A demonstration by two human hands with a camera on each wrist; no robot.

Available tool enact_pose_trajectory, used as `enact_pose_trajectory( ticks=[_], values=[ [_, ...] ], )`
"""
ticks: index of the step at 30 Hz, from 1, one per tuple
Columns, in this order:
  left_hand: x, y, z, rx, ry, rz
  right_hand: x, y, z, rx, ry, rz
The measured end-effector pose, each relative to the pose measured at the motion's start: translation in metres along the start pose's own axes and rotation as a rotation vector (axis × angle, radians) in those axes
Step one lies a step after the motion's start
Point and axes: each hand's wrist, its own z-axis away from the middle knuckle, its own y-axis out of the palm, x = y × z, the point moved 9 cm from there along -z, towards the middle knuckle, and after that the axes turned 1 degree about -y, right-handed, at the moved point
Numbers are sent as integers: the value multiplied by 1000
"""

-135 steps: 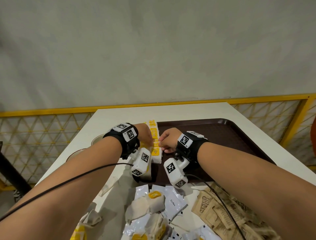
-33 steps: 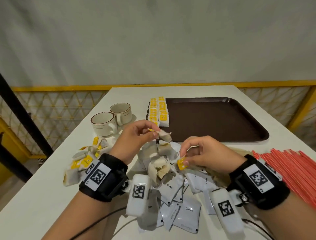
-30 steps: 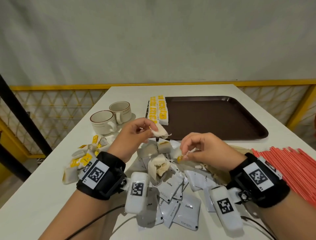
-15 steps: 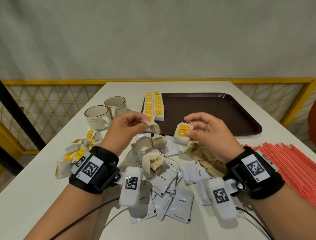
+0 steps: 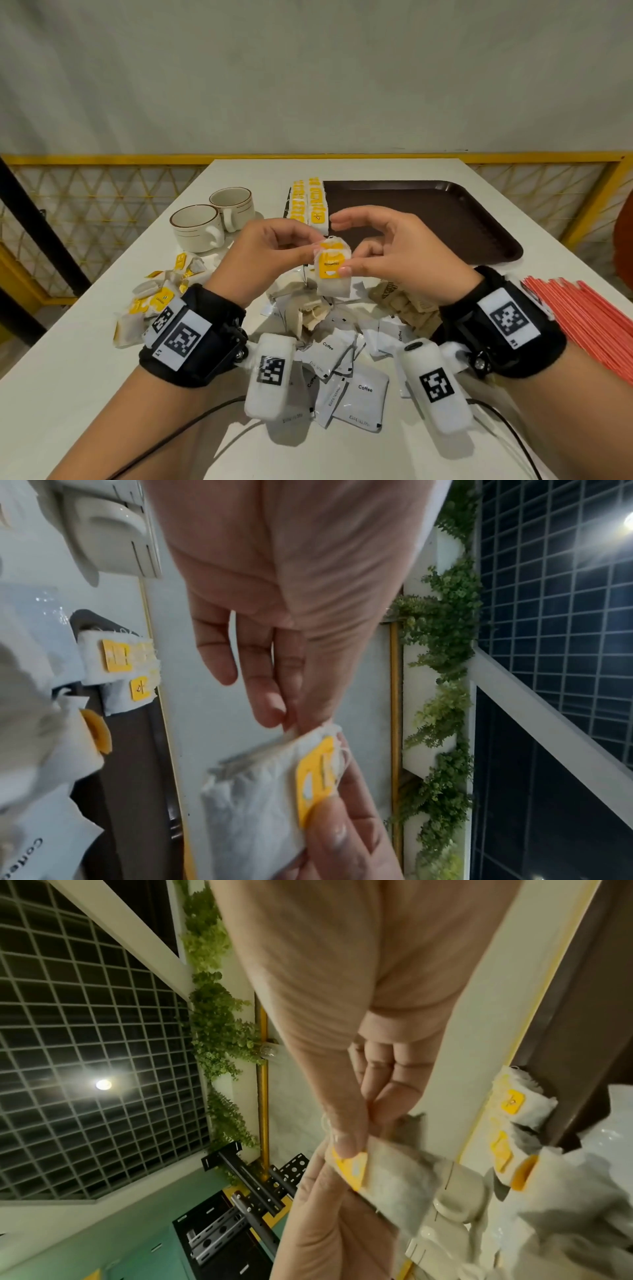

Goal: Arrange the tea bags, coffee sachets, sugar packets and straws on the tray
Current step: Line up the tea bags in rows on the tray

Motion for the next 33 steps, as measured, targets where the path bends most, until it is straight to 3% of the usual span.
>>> enact_pose_trajectory(
  ticks=[4, 11, 14, 18, 21, 27, 33],
  values=[
    [4, 4, 2, 43, -16, 9, -6, 5, -2, 29, 33, -58],
    [10, 3, 3, 67, -47, 46, -11, 5, -9, -41, 59, -213],
    [6, -15, 2, -21, -25, 31, -13, 8, -10, 0, 85, -221],
    [13, -58, -1, -275, -25, 115, -22, 32, -5, 309, 76, 378],
    [26, -56, -3, -252, -101, 132, -31, 57, -1, 457, 28, 597],
    [37, -44, -4, -188, -144, 78, -34, 58, -14, 363, -13, 585],
    [41, -47, -5, -210, -154, 44, -33, 16, -14, 52, 50, 52]
  ],
)
